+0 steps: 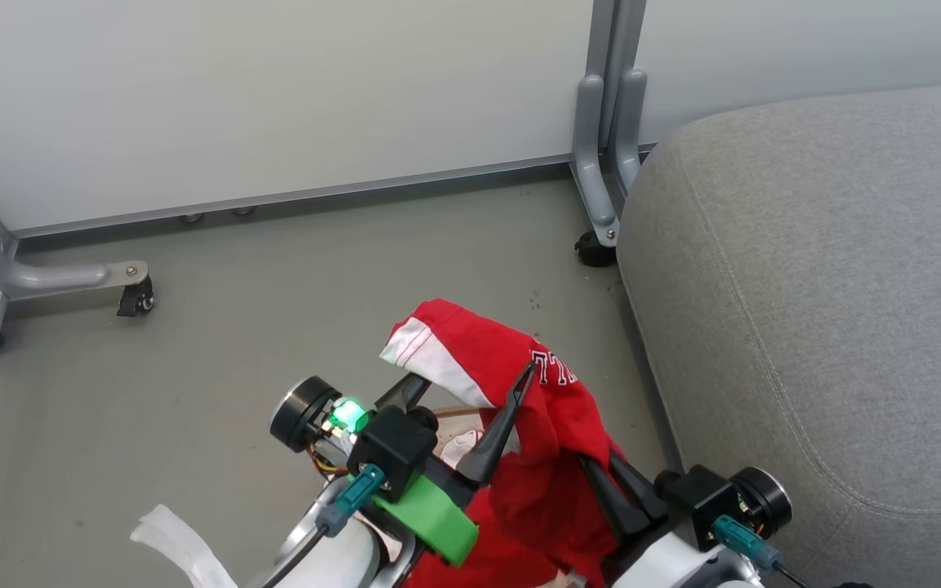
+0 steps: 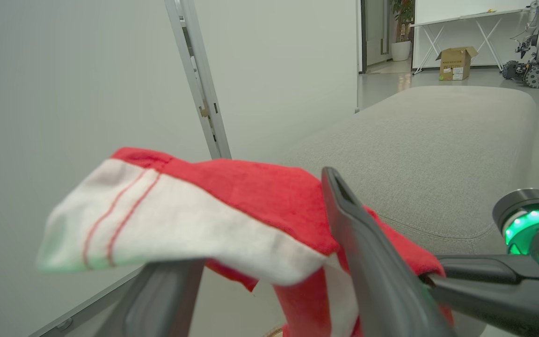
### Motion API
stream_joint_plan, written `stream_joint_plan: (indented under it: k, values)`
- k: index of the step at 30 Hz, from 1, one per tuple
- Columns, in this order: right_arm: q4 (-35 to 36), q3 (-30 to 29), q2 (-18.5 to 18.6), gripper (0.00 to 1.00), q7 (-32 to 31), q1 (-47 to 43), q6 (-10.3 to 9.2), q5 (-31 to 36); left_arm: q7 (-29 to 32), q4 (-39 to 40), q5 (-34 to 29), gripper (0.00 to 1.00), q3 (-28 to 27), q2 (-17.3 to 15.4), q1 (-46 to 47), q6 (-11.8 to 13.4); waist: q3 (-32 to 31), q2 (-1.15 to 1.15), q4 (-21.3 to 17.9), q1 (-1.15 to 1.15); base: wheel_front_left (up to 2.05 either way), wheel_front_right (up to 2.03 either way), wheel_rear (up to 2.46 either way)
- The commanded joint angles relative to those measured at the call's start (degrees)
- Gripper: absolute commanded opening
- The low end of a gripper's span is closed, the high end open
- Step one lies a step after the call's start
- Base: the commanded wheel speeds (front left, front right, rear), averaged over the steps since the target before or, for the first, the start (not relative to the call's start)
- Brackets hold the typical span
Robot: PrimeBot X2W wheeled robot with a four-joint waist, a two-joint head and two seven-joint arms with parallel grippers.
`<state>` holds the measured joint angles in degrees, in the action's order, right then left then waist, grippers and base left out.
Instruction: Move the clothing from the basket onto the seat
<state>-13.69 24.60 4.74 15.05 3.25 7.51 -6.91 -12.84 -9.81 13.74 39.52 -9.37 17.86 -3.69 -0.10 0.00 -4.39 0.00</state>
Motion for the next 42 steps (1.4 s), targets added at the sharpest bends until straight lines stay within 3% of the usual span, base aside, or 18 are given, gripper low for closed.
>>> stream_joint_plan:
  k: [1,28,42]
  values:
    - [-0.1,-0.3,0.1,0.0,0.2,-0.6,-0.04,0.0,0.1,-0.3,0.2,1.0,-0.1,-0.4,-0.2,0.4,0.1,0.0,-0.1,0.0,0.0,0.0,0.0]
    - [-2.5,-10.4,-1.3,0.0,0.2,-2.0,-0.04,3.6,0.0,-0.6,1.1,1.0,0.8,-1.4,0.1,1.6,0.6,0.0,-1.4,0.0,0.0,0.0,0.0]
    - [-0.4,-13.8,-1.7,0.0,0.2,-0.7,-0.04,4.6,0.2,-0.4,1.4,1.0,1.1,-2.2,1.1,1.8,3.5,0.0,-6.2,0.0,0.0,0.0,0.0]
